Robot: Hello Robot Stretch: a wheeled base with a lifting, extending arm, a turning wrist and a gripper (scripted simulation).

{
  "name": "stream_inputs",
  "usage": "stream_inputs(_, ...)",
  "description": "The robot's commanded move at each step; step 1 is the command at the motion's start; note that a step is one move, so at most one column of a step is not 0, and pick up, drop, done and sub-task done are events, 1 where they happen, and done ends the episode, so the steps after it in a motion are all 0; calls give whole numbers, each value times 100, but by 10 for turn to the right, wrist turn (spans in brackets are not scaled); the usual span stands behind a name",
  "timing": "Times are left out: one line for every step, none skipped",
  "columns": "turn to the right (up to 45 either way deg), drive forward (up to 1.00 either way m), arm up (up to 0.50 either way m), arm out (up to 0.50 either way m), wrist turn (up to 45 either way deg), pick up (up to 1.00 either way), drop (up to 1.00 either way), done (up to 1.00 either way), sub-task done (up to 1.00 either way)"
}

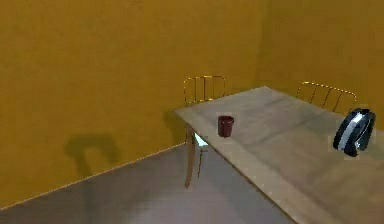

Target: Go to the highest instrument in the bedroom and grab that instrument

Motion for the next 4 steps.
stream_inputs(450, 0, 0, 0, 0, 0, 0, 0, 0)
stream_inputs(210, 0, 0, 0, 0, 0, 0, 0, 0)
stream_inputs(0, 30, 0, 0, 0, 0, 0, 0, 0)
stream_inputs(-450, 0, 0, 0, 0, 0, 0, 0, 0)
